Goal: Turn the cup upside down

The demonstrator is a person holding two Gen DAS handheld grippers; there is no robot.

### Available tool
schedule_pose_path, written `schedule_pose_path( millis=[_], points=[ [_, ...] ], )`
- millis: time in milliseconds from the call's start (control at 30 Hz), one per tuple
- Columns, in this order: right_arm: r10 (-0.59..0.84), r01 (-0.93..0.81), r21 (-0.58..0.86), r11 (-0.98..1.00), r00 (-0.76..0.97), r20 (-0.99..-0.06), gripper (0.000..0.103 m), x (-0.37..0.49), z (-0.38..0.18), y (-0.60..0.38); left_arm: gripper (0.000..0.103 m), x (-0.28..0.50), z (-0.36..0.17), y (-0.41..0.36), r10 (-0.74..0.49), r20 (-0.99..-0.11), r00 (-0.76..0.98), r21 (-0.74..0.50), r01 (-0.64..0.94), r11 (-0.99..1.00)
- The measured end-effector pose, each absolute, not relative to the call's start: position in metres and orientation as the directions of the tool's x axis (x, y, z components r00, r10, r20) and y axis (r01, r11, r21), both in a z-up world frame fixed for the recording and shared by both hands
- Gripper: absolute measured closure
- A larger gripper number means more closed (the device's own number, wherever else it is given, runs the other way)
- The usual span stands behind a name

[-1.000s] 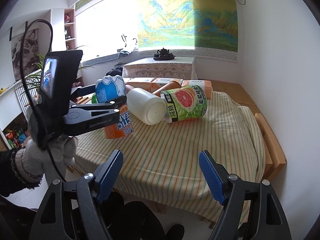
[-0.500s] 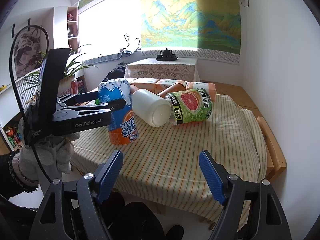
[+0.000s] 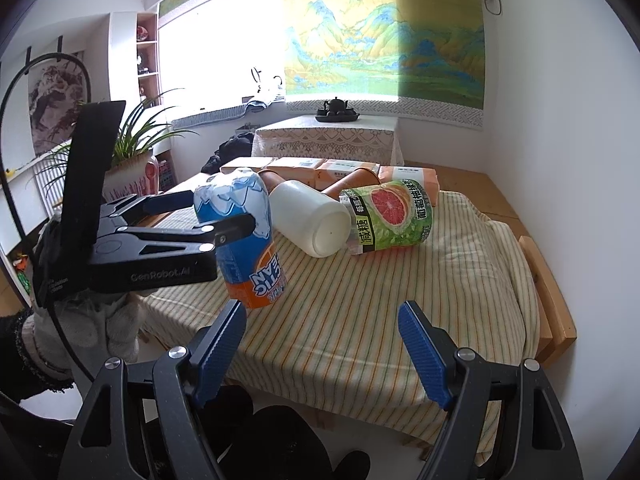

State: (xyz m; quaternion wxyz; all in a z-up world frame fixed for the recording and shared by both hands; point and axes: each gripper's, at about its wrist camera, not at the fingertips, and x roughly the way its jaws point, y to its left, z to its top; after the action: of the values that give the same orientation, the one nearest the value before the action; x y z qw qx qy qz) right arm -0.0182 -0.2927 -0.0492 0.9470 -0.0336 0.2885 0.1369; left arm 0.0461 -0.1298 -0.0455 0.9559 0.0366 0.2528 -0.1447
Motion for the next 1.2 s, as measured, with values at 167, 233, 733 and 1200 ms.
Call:
schedule_pose_path(
  millis=[167,233,733,1200],
  points=[
    [0.237,-0.266,0.028,0.964,0.8,-0.551,0.028,-0.017,-0.048,-0.291,0.004,0.04,-0.045,-0.127,-0.275,-0.502,0.82,-0.022,0.306,0.952],
    [0.237,-0.257,0.041,0.966,0.802,-0.549,0.028,-0.017,-0.047,-0.292,0.002,0.036,-0.044,-0.126,-0.278,-0.497,0.822,-0.021,0.309,0.951],
    [0.255,-0.244,0.09,0.966,0.825,-0.505,0.023,-0.02,-0.029,-0.285,0.001,0.023,-0.041,-0.112,-0.298,-0.496,0.816,-0.039,0.322,0.946],
    [0.217,-0.181,0.122,0.976,0.857,-0.467,0.021,-0.019,-0.03,-0.267,0.001,-0.006,-0.039,-0.053,-0.226,-0.511,0.829,-0.083,0.214,0.973]
  ],
)
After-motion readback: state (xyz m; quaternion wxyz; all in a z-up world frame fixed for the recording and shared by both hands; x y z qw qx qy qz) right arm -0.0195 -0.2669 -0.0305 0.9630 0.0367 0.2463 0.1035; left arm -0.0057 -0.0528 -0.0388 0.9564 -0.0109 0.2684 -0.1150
